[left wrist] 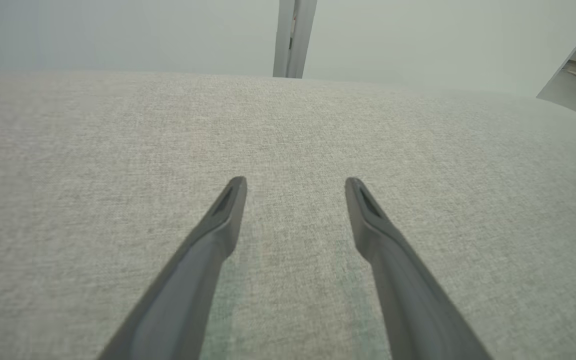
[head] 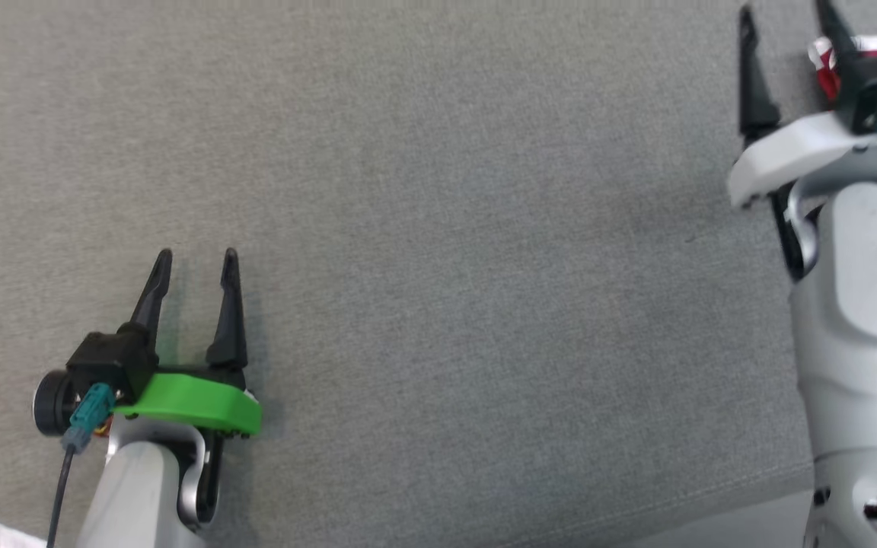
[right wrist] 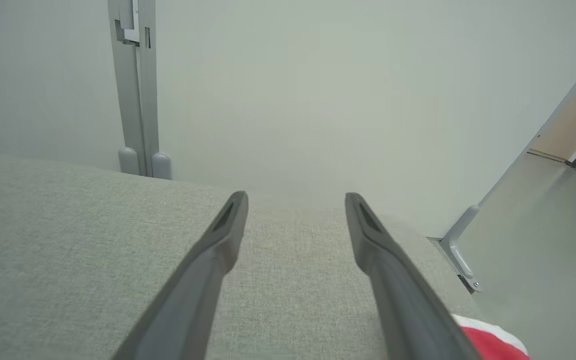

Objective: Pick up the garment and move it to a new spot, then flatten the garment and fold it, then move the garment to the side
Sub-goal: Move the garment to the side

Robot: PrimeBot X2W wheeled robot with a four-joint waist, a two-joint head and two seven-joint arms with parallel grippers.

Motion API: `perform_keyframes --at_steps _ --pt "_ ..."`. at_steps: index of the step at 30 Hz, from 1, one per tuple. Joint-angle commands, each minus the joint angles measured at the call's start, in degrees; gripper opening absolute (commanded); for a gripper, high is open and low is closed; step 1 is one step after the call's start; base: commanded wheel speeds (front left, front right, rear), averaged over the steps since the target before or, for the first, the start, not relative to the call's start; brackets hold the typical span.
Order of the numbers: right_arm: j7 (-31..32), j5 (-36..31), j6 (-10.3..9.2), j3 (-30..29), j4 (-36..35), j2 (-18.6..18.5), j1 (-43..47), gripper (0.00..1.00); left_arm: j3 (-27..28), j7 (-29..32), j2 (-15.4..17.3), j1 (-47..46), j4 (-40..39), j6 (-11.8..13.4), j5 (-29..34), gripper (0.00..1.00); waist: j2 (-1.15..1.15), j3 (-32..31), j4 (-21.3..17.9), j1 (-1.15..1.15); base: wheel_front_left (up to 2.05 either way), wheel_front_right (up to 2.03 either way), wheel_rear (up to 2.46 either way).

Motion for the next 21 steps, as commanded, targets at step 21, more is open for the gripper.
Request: perform_keyframes --at_steps 21 --pt "-0.2 15.6 -0.11 10.7 -6.2 0.0 29.3 1.0 7.9 0.1 -3.2 11.8 3.6 0.2 3.2 1.0 0.0 -18.0 8.2 0.0 0.0 0.0 0.0"
